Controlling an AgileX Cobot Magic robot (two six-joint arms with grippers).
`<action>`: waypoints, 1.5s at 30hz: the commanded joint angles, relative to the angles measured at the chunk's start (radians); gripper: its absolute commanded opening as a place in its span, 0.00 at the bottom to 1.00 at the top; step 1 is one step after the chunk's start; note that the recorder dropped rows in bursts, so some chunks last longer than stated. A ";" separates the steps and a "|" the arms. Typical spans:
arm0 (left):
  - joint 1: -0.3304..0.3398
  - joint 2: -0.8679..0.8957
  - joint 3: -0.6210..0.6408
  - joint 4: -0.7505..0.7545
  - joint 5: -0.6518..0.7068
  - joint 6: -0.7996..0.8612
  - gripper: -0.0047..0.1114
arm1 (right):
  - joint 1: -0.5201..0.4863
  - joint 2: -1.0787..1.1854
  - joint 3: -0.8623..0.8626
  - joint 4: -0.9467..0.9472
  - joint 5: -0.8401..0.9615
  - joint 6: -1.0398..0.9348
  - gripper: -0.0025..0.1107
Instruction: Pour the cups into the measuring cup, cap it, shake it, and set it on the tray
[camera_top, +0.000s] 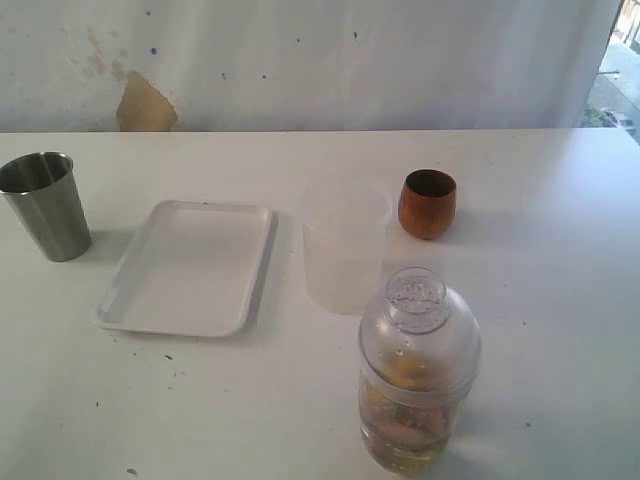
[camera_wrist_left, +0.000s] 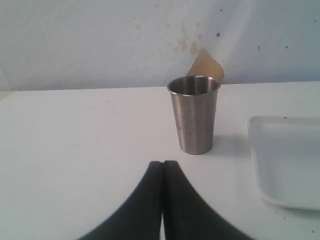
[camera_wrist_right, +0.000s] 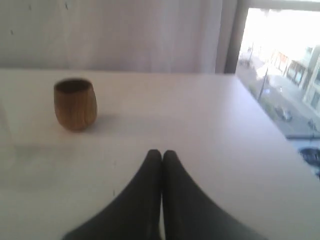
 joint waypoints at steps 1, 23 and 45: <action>-0.003 -0.004 0.005 -0.013 0.000 -0.003 0.04 | 0.000 -0.005 0.001 -0.006 -0.332 -0.005 0.02; -0.003 -0.004 0.005 -0.013 0.002 -0.003 0.04 | 0.000 0.026 -0.244 -0.037 -0.519 0.444 0.02; -0.003 -0.004 0.005 -0.013 0.002 -0.003 0.04 | 0.069 0.891 -1.060 0.493 0.985 -0.230 0.55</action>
